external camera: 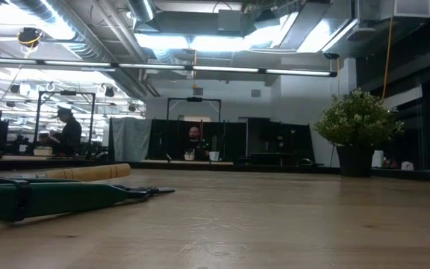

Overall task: Pick & Place Garden tools in Gardening bag
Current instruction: Put the green spray bottle into the gardening bag

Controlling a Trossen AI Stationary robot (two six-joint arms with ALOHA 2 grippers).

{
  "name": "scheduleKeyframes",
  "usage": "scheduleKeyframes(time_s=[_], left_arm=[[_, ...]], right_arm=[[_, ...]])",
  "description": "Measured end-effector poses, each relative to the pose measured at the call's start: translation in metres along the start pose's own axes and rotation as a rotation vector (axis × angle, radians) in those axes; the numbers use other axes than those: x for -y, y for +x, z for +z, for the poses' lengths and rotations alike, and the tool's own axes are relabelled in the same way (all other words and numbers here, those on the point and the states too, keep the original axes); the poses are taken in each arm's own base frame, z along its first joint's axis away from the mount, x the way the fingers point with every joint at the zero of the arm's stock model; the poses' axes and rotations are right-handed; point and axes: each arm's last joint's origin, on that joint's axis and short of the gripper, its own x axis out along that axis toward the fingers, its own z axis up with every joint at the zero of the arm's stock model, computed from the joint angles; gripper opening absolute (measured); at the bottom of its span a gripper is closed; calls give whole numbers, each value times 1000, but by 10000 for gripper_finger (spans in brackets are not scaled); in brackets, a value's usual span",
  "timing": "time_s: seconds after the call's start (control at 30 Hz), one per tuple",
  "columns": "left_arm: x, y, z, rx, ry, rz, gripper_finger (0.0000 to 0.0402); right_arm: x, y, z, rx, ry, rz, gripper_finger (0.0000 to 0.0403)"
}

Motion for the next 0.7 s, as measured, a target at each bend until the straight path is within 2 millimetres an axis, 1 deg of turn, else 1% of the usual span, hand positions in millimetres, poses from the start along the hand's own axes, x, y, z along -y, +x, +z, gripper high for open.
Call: scheduleKeyframes(time_s=[0.07, 0.17, 0.27, 0.5, 0.7], left_arm=[[0, 0, 0, 0, 0, 1, 108], [0, 0, 0, 1, 0, 1, 108], [0, 0, 0, 1, 0, -2, 107], [-1, 0, -1, -6, 28, 9, 107], [-1, 0, -1, -9, 31, 9, 108]], right_arm=[[0, -1, 1, 3, -3, 1, 167], [0, -2, 1, 3, -3, 3, 170], [0, -2, 2, 10, 10, 5, 186], [-1, -5, 8, 62, 107, 35, 228], [-1, -5, 9, 70, 141, 38, 241]])
